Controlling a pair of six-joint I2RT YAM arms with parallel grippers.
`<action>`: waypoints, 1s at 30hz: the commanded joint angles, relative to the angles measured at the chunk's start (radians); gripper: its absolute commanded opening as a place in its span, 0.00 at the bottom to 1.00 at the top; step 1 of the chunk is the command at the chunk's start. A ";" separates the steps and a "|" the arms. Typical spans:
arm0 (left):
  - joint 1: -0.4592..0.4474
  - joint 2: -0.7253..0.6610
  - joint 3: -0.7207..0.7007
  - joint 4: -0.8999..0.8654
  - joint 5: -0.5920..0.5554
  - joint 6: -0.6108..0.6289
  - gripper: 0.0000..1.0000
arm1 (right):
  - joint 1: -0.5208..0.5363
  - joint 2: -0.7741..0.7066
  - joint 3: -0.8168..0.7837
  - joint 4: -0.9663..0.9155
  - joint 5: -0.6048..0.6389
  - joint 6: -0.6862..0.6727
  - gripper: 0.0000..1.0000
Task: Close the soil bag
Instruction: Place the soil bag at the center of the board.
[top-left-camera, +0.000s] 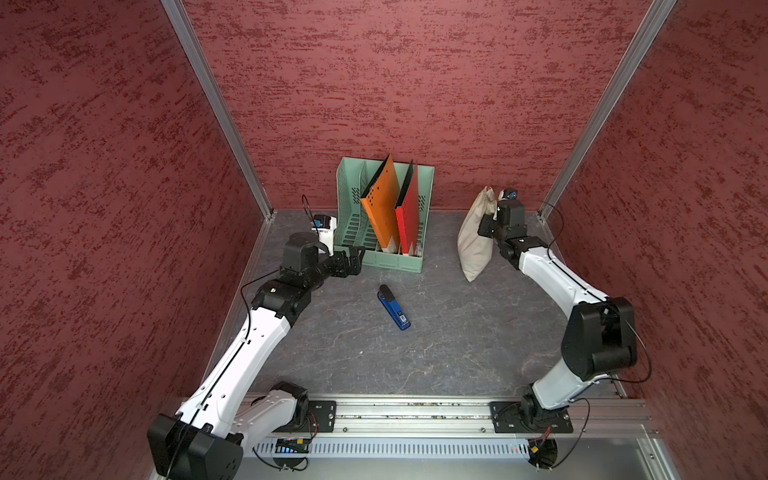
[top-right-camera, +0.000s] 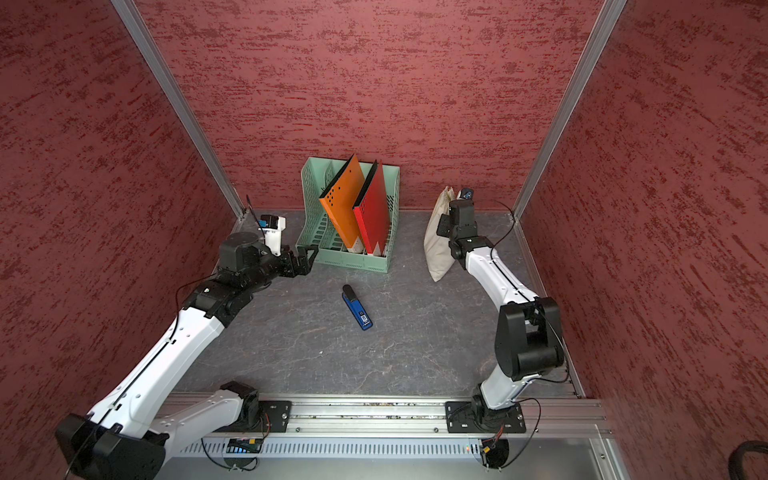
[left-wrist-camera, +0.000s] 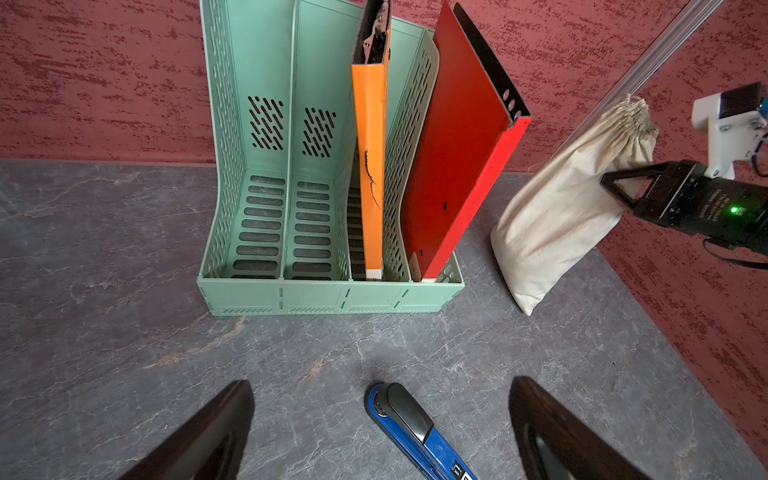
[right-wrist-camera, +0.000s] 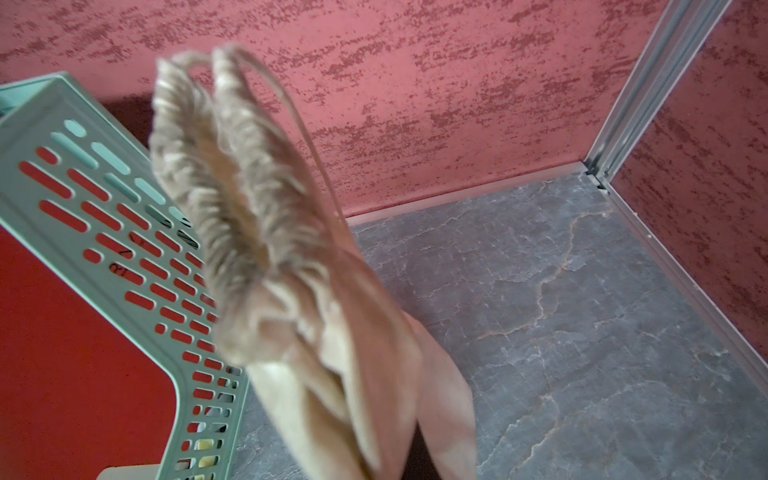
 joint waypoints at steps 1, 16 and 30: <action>0.005 0.016 -0.003 0.031 0.015 -0.008 1.00 | -0.023 -0.010 -0.020 0.089 0.038 -0.029 0.00; -0.008 0.042 0.007 0.048 0.031 -0.001 1.00 | -0.040 0.022 -0.007 -0.117 0.227 -0.221 0.00; -0.037 0.100 0.056 0.033 0.061 0.020 1.00 | 0.037 0.166 0.081 -0.303 0.285 -0.467 0.00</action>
